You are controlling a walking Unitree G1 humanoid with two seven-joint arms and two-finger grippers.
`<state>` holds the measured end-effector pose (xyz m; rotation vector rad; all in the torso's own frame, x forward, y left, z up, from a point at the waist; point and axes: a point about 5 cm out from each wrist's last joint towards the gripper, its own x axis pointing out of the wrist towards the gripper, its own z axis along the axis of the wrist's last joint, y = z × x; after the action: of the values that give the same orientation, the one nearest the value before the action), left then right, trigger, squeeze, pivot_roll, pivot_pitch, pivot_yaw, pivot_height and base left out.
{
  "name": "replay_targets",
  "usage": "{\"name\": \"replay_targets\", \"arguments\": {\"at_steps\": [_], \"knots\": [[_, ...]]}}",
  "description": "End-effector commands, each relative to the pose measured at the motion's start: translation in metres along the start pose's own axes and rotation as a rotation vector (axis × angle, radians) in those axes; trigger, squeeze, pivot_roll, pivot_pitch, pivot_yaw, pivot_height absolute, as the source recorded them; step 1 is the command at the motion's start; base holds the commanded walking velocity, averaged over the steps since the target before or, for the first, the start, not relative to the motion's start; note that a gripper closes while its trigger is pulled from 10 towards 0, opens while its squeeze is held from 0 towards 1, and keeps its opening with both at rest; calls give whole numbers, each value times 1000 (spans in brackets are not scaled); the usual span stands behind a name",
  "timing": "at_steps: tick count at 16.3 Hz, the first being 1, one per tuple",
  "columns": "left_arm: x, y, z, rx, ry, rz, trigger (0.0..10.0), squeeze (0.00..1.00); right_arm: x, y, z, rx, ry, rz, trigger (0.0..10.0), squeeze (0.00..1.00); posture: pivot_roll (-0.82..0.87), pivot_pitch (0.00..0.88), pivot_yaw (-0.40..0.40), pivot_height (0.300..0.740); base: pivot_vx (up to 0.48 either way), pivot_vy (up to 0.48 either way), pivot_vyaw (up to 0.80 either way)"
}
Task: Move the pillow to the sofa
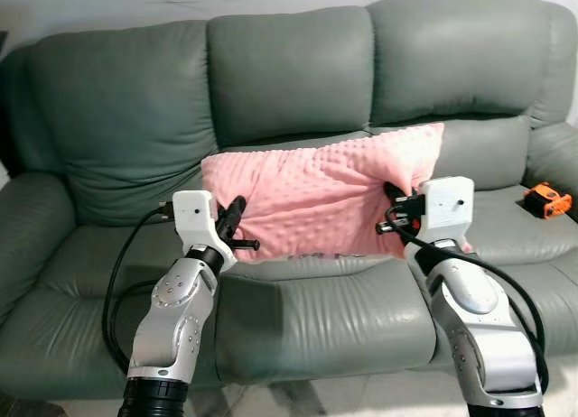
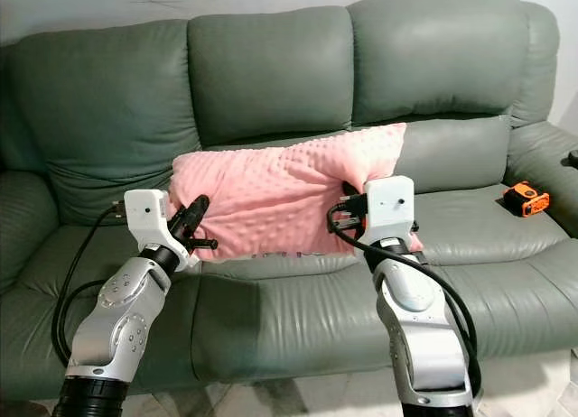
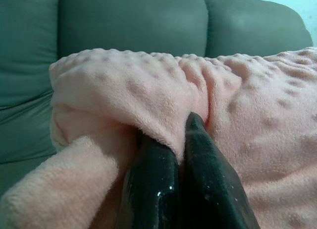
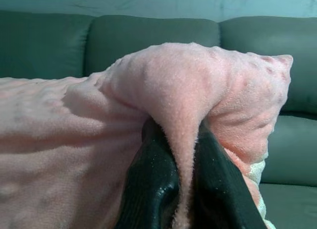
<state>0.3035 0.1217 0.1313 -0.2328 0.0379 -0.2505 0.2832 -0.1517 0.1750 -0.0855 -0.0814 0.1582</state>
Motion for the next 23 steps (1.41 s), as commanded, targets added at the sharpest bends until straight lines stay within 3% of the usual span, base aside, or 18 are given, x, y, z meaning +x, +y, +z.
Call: {"name": "replay_targets", "arguments": {"at_steps": [1, 8, 17, 23], "knots": [[2, 1, 6, 14, -26, 1, 10000, 0, 0, 1, 6, 1, -29, -1, 10000, 0, -166, 11, 64, 740, 0, 0, 0], [2, 1, 7, 13, -34, -6, 10000, 0, 1, 1, 5, -3, -29, 1, 10000, 0, -165, 3, 63, 740, 0, 0, 0], [2, 2, 6, 19, -23, -6, 10000, 0, 1, 2, 6, -1, -29, 2, 10000, 0, -164, 2, 66, 740, 0, -318, 0], [2, 4, 5, 18, -20, 17, 10000, 0, 1, 1, 5, 1, -26, 1, 10000, 0, -165, 5, 67, 740, 0, 0, 0]]}}
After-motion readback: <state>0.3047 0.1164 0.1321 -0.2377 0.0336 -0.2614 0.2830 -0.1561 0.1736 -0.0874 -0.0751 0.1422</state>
